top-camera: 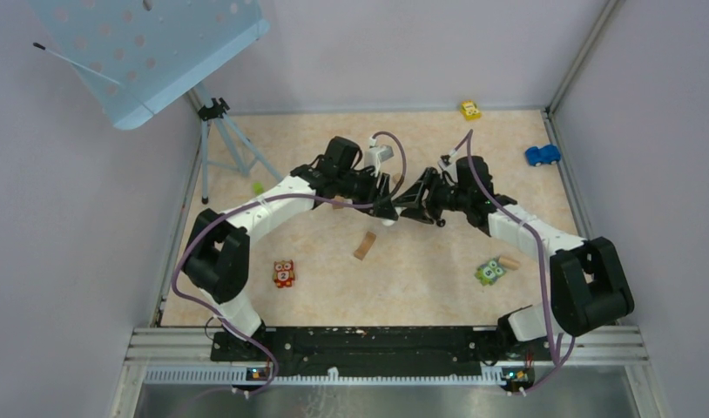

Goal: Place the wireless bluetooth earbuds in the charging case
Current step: Pass from the left arm to the right, then pass from the right arm to the left

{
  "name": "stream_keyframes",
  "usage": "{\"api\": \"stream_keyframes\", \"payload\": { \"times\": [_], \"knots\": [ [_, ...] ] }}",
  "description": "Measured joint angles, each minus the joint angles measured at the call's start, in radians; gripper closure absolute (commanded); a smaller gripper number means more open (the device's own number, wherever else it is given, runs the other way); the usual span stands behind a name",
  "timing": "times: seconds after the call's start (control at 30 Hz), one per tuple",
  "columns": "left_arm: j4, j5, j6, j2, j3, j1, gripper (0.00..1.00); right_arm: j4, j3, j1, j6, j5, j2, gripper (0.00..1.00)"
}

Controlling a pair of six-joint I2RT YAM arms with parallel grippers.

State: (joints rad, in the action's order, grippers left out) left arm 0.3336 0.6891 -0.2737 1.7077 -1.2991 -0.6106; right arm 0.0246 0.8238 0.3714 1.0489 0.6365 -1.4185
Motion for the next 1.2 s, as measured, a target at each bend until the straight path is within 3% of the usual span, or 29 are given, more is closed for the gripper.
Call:
{"api": "stream_keyframes", "payload": {
  "times": [0.27,0.63,0.73,0.87,0.93,1.2],
  "knots": [
    [0.011,0.002,0.025,0.001,-0.002,-0.002,0.64,0.040,-0.013,0.002,0.013,0.024,0.000,0.54],
    [0.034,-0.012,0.064,0.000,-0.001,-0.006,0.62,0.075,-0.033,0.026,0.027,0.022,-0.017,0.72],
    [0.033,-0.017,0.064,-0.003,0.011,-0.006,0.53,0.072,-0.039,0.032,0.026,0.015,-0.017,0.84],
    [0.033,-0.032,0.071,-0.005,0.018,-0.008,0.13,0.050,-0.040,0.040,0.011,-0.007,-0.017,0.96],
    [0.033,-0.043,0.073,-0.006,0.018,-0.008,0.04,0.022,-0.040,0.044,0.000,-0.029,-0.016,0.99],
    [0.057,-0.108,0.084,-0.035,0.023,-0.008,0.01,-0.134,-0.036,0.047,-0.008,-0.143,-0.016,1.00]
  ]
}}
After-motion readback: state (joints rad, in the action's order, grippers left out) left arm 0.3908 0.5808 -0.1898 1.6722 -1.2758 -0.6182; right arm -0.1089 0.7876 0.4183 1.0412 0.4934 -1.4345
